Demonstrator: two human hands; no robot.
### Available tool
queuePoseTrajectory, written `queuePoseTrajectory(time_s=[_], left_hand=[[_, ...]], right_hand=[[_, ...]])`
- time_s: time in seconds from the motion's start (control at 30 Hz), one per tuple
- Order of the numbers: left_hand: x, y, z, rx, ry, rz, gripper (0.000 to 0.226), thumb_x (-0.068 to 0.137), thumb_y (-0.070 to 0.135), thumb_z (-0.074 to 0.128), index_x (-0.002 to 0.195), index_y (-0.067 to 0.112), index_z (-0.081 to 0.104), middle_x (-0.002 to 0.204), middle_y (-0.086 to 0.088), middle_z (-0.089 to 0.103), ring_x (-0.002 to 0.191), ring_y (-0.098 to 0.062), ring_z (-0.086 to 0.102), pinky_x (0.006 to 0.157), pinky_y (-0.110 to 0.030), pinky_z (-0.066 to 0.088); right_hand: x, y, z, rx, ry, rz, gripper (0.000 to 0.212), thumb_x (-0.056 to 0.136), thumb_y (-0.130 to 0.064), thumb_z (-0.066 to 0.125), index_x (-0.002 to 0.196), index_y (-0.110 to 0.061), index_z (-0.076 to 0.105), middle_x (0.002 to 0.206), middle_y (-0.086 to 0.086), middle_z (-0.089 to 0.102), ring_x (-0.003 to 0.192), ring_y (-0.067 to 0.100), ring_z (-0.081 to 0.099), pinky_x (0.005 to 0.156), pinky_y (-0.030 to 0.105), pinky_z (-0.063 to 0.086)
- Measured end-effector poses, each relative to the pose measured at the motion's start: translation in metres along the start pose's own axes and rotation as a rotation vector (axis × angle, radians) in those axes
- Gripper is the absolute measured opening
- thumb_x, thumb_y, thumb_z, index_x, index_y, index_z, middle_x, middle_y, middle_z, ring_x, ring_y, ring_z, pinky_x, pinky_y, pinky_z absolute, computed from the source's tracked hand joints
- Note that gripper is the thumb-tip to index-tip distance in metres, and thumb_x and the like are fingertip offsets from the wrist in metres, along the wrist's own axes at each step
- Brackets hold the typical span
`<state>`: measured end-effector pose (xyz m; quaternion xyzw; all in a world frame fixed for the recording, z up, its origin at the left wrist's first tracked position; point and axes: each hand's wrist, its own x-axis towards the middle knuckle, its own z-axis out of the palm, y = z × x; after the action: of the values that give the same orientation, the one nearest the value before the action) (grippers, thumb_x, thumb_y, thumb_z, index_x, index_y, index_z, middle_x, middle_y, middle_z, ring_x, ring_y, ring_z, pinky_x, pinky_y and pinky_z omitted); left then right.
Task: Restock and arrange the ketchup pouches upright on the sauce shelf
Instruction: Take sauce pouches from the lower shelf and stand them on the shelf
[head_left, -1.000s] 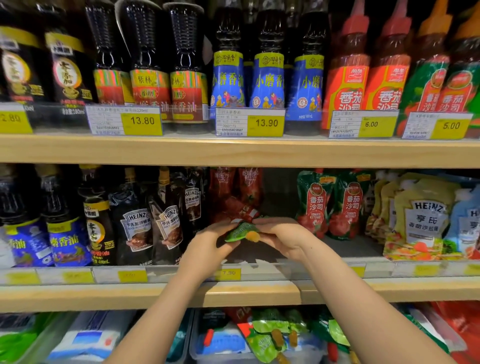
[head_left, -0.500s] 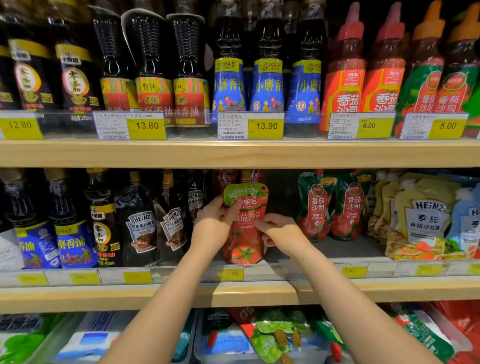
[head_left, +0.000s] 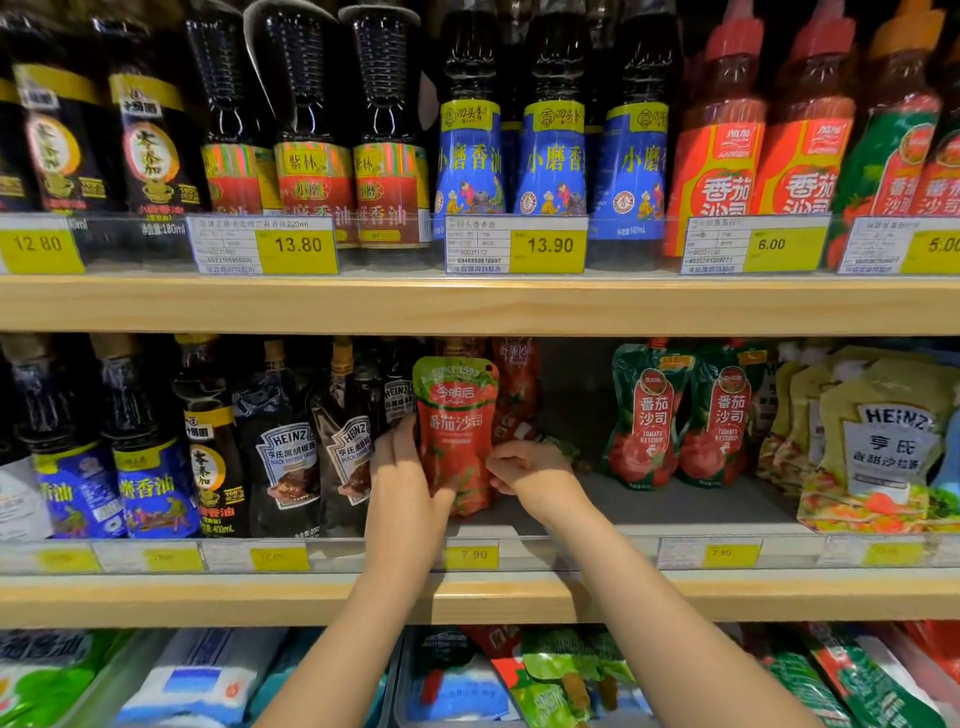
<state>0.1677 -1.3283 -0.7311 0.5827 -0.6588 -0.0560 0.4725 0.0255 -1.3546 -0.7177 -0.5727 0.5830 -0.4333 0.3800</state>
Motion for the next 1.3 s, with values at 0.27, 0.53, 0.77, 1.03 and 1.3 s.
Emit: queuePoseTrajectory(time_s=[0.27, 0.53, 0.77, 1.03, 1.3], left_hand=[[-0.005, -0.010, 0.003, 0.247, 0.051, 0.466, 0.026, 0.084, 0.026, 0.049, 0.097, 0.010, 0.065, 0.117, -0.011, 0.059, 0.107, -0.034, 0.053, 0.073, -0.042, 0.054], [-0.003, -0.011, 0.006, 0.257, -0.017, 0.429, 0.039, 0.086, 0.032, 0.039, 0.098, 0.011, 0.070, 0.121, -0.002, 0.060, 0.110, -0.023, 0.047, 0.068, -0.036, 0.055], [-0.006, -0.007, 0.003, 0.273, 0.001, 0.452, 0.033, 0.085, 0.033, 0.041, 0.088, 0.015, 0.069, 0.100, -0.003, 0.066, 0.093, -0.021, 0.053, 0.046, -0.031, 0.048], [-0.011, 0.002, 0.002, 0.177, -0.184, 0.418, 0.028, 0.083, 0.031, 0.064, 0.106, 0.014, 0.063, 0.100, -0.006, 0.064, 0.091, -0.027, 0.062, 0.066, -0.036, 0.053], [-0.016, 0.049, 0.044, 0.078, -0.238, 0.353, 0.048, 0.083, 0.038, 0.060, 0.129, 0.031, 0.048, 0.120, 0.002, 0.061, 0.108, -0.021, 0.057, 0.083, -0.034, 0.049]], right_hand=[[0.011, 0.020, -0.043, -0.626, -0.018, -0.119, 0.043, 0.090, -0.027, 0.054, 0.131, -0.014, 0.049, 0.139, 0.008, 0.047, 0.124, 0.025, 0.046, 0.099, 0.025, 0.034], [0.017, 0.026, -0.050, -1.019, -0.180, -0.021, 0.052, 0.093, -0.039, 0.042, 0.140, -0.018, 0.034, 0.149, 0.010, 0.033, 0.132, 0.030, 0.035, 0.106, 0.034, 0.032], [0.001, 0.013, -0.055, -0.925, -0.186, -0.026, 0.031, 0.086, -0.008, 0.056, 0.114, -0.019, 0.060, 0.132, 0.008, 0.049, 0.117, 0.027, 0.050, 0.099, 0.032, 0.042], [-0.036, 0.000, -0.076, -0.741, 0.030, -0.163, 0.023, 0.082, -0.009, 0.059, 0.103, -0.013, 0.068, 0.114, 0.008, 0.062, 0.101, 0.021, 0.058, 0.080, 0.016, 0.041], [-0.086, -0.021, -0.108, -0.414, 0.252, -0.386, 0.014, 0.075, -0.017, 0.068, 0.085, -0.025, 0.073, 0.080, -0.013, 0.063, 0.072, -0.002, 0.057, 0.062, 0.003, 0.042]])
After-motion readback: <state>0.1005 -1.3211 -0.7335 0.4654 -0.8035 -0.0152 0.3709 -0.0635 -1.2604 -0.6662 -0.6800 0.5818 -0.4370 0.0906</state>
